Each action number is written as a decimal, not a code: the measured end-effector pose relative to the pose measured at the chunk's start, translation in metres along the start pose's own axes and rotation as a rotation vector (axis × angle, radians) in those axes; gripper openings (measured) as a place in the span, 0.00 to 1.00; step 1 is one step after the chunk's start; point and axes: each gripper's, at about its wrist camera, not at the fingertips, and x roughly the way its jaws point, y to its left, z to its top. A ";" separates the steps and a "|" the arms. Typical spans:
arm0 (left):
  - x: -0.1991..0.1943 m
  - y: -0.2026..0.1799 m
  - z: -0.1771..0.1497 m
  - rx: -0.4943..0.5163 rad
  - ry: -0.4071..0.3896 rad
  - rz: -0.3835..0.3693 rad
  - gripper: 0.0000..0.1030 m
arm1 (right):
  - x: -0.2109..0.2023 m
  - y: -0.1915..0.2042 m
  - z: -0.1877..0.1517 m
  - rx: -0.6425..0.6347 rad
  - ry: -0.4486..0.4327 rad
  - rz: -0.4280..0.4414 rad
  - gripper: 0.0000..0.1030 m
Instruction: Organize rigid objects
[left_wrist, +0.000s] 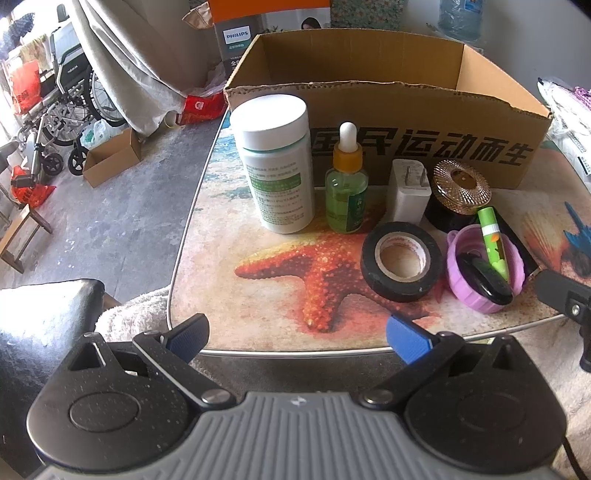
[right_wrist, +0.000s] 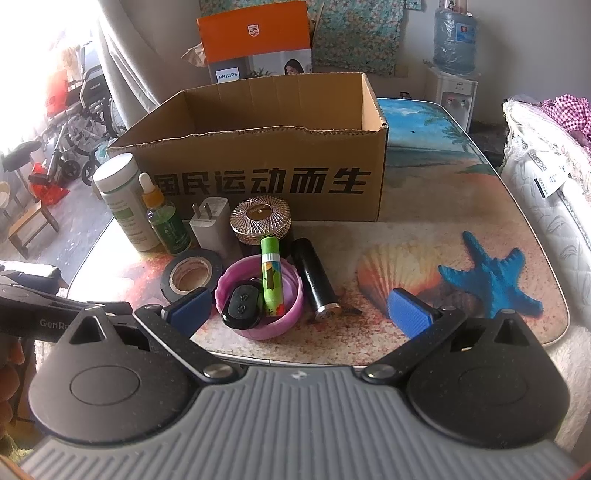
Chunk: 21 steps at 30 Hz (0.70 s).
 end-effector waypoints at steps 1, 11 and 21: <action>0.000 -0.001 0.000 0.003 -0.003 -0.005 1.00 | 0.000 -0.001 0.000 0.003 -0.003 0.001 0.99; -0.005 -0.014 0.004 0.066 -0.101 -0.178 0.99 | -0.005 -0.024 0.001 0.082 -0.069 0.015 0.99; -0.011 -0.064 0.015 0.261 -0.200 -0.391 0.73 | 0.025 -0.077 0.021 0.104 0.004 0.061 0.60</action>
